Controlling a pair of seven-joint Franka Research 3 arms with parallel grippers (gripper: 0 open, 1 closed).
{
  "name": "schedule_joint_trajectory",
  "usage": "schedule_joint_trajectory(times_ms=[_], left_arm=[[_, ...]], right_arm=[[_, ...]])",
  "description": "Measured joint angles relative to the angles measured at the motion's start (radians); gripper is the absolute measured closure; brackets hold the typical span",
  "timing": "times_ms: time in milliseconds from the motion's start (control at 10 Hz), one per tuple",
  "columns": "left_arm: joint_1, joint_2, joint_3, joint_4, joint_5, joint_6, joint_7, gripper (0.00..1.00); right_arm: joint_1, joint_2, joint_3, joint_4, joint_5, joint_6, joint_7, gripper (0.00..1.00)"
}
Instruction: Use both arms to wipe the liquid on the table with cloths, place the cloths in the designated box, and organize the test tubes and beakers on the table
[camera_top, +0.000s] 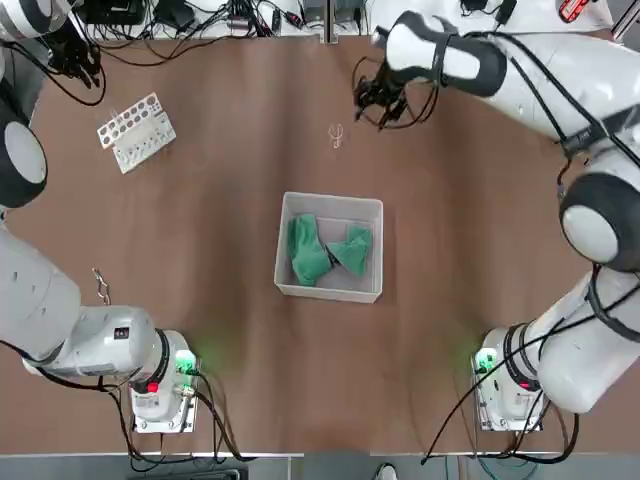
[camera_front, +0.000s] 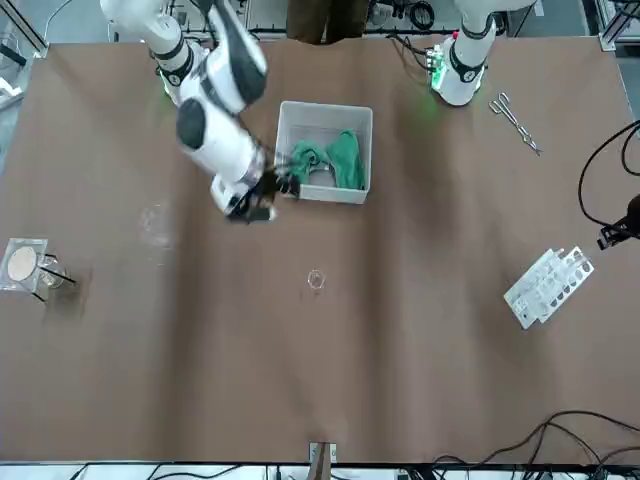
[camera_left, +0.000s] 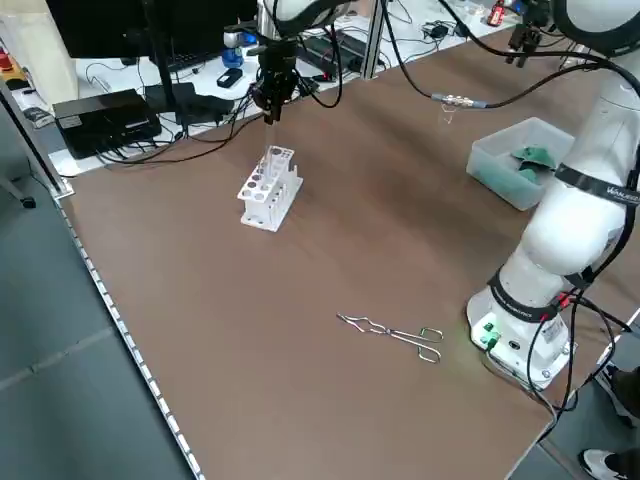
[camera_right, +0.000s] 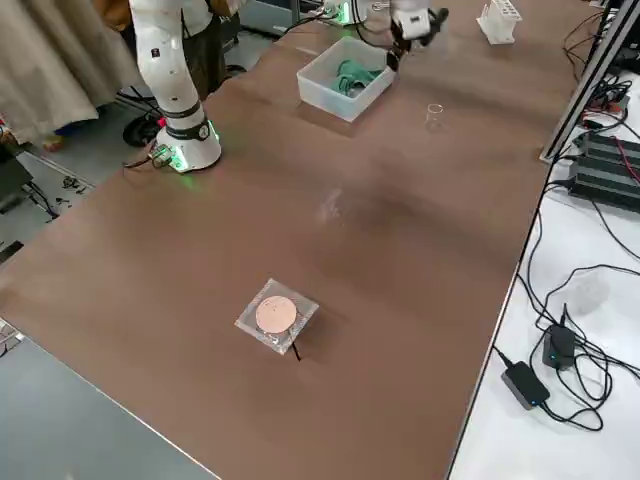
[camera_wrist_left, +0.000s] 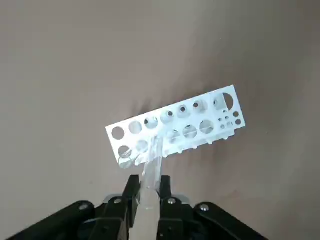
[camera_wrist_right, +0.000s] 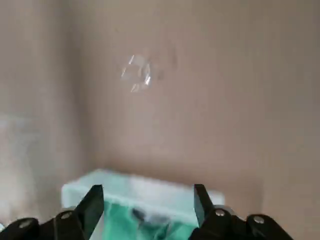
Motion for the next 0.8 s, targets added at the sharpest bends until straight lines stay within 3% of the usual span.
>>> schedule_joint_trajectory(times_ms=[100,300,500,800], left_arm=[[0.000,0.010,0.000,0.002,-0.010,0.005,0.000,0.79],[0.000,0.015,0.001,0.003,-0.014,0.006,0.000,0.79],[0.001,0.017,0.004,0.004,-0.014,0.006,0.000,0.79],[0.006,0.023,0.007,-0.001,-0.014,-0.011,-0.004,0.79]], right_arm=[[-0.043,0.039,0.000,0.007,0.027,0.048,-0.154,0.15],[-0.059,0.104,0.003,0.014,0.200,0.121,-0.468,0.09],[-0.058,0.181,0.007,0.030,0.458,0.163,-0.844,0.02],[-0.083,0.278,0.006,0.065,0.818,0.149,-1.398,0.01]])
